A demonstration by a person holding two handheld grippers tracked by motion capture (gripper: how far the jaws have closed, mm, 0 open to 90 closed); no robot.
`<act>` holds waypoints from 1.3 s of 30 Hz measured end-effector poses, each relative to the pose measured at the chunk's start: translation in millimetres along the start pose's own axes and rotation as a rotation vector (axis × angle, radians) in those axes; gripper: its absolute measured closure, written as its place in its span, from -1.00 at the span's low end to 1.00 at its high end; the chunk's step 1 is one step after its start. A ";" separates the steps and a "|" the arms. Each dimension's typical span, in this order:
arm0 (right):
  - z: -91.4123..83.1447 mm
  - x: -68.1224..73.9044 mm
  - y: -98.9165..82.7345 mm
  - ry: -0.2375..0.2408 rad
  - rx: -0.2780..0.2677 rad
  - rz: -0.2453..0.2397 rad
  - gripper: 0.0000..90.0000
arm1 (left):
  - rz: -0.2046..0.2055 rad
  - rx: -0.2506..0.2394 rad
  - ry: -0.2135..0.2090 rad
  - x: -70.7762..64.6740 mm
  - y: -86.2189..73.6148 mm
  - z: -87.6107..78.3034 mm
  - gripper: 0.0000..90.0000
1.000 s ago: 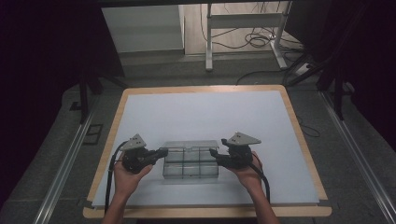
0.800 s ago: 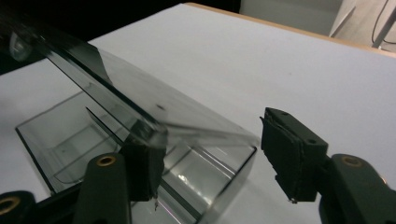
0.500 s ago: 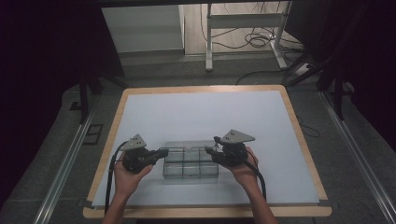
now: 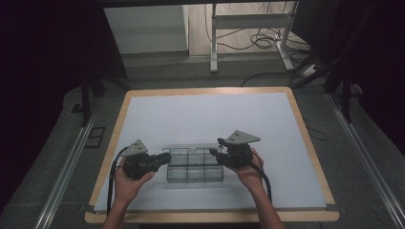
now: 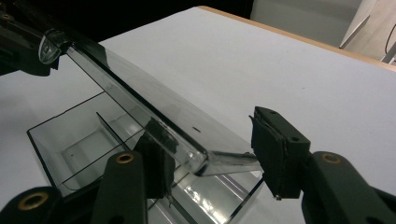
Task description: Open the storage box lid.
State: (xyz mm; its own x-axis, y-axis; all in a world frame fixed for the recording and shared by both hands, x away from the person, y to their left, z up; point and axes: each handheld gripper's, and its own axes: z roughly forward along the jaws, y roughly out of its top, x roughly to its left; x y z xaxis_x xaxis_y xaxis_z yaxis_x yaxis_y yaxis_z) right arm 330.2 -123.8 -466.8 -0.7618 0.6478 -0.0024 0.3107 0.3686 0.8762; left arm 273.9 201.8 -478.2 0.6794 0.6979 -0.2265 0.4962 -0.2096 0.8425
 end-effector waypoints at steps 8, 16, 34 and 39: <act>0.9 -2.4 2.1 0.005 -0.003 0.003 0.14 | -0.011 0.014 0.022 4.2 -5.5 -3.9 0.53; 1.4 -4.3 2.8 0.008 -0.005 0.006 0.15 | 0.012 0.057 0.077 5.7 -11.5 -4.8 0.15; 1.6 -6.0 3.9 0.007 -0.005 0.005 0.19 | -0.020 0.126 0.128 18.0 -24.1 -6.9 -0.35; 2.2 -6.9 4.9 0.004 -0.009 0.003 0.20 | -0.033 0.130 0.143 21.1 -25.5 -9.0 -0.37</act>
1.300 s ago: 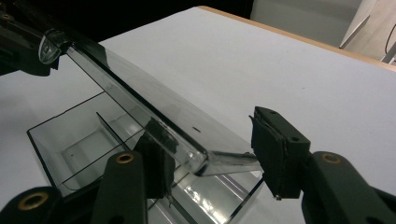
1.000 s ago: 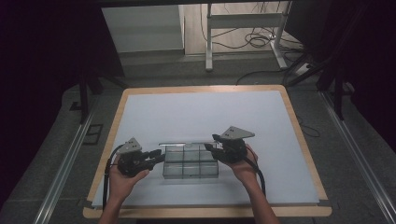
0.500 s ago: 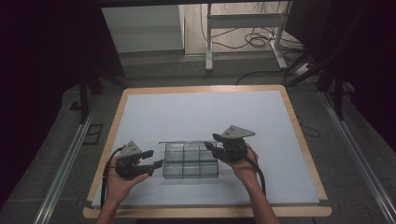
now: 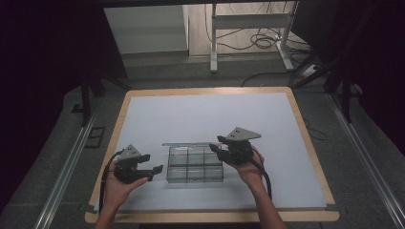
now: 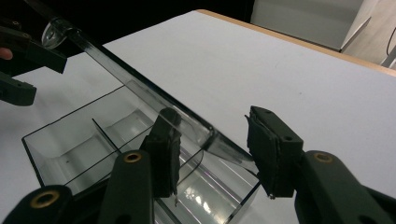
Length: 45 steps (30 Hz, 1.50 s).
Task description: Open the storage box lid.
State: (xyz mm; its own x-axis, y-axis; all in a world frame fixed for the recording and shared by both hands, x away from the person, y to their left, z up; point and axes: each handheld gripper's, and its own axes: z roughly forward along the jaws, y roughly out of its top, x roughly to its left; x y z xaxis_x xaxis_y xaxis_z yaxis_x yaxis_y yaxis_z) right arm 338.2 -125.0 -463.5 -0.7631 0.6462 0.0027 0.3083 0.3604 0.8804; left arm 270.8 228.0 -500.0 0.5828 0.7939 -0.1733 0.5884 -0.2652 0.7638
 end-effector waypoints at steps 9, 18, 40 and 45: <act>1.0 -2.9 2.5 0.001 -0.004 0.003 0.23 | -0.014 0.003 0.013 4.3 -1.8 -1.3 -0.38; 2.4 -7.1 3.9 0.003 -0.017 0.010 0.27 | -0.022 0.005 0.018 5.9 -2.7 -1.6 -0.39; 5.4 -11.4 10.4 0.003 -0.027 0.007 0.30 | -0.027 0.010 0.023 8.1 -4.1 -1.6 -0.39; 5.7 -13.1 11.3 0.001 -0.027 0.009 0.32 | -0.031 0.011 0.025 8.6 -4.4 -1.9 -0.40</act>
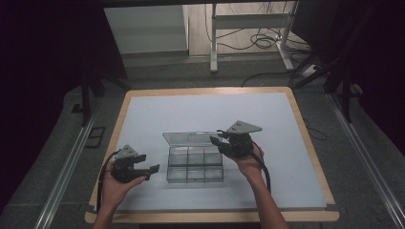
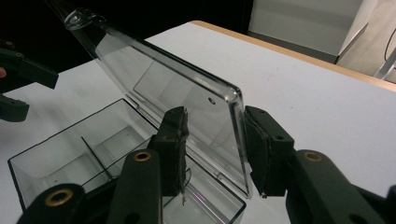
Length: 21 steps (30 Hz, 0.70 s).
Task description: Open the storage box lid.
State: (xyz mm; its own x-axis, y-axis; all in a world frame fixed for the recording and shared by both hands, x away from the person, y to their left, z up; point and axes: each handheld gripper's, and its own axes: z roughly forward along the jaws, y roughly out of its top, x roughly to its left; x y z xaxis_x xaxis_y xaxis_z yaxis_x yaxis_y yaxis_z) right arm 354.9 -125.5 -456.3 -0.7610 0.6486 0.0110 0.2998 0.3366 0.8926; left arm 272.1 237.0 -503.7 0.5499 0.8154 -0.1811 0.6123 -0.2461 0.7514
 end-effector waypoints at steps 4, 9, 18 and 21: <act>0.4 -1.8 0.6 0.005 0.000 0.007 0.34 | 0.002 -0.002 0.001 0.7 0.0 -0.4 -0.40; 1.5 -3.3 1.6 0.001 0.000 0.005 0.35 | 0.003 -0.001 0.001 1.0 -0.1 -0.4 -0.40; 4.4 -5.9 3.1 -0.011 -0.004 -0.002 0.38 | -0.005 -0.004 0.003 1.7 -0.4 -1.4 -0.40; 5.1 -6.7 3.2 -0.015 -0.007 -0.006 0.39 | -0.005 -0.004 0.003 1.7 -0.5 -1.4 -0.41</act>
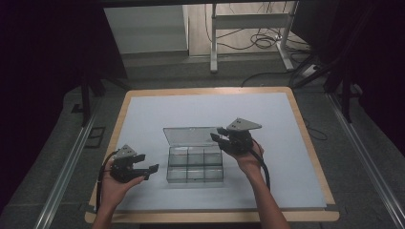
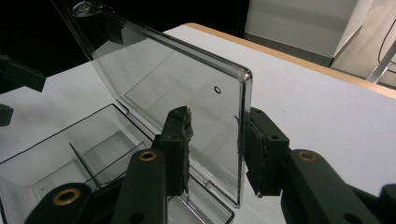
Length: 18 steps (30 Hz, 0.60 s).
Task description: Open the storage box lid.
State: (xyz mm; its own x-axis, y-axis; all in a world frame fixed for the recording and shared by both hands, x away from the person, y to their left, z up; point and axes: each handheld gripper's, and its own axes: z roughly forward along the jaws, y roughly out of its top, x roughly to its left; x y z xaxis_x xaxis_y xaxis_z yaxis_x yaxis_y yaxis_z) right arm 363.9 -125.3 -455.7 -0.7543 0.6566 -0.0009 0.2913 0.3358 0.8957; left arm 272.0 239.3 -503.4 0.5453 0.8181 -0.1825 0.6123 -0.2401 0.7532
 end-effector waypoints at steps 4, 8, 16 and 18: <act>1.2 -1.0 0.3 -0.006 -0.001 -0.005 0.41 | 0.000 0.001 0.001 0.2 -0.1 0.1 -0.41; 2.5 -2.3 1.5 -0.011 0.002 -0.007 0.42 | 0.004 0.000 0.000 0.5 -0.1 0.0 -0.41; 4.8 -4.3 3.1 -0.019 0.007 -0.009 0.44 | 0.005 0.000 0.001 1.1 -0.3 -0.1 -0.41; 5.3 -4.8 3.4 -0.020 0.009 -0.008 0.44 | 0.001 0.000 0.002 1.1 -0.5 -0.2 -0.42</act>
State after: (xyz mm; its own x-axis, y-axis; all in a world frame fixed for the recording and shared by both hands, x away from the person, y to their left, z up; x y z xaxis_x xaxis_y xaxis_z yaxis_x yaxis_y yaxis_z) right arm 371.7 -123.7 -455.1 -0.7443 0.6676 -0.0169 0.2907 0.3467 0.8918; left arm 272.2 240.4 -503.9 0.5449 0.8188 -0.1806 0.6119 -0.2411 0.7533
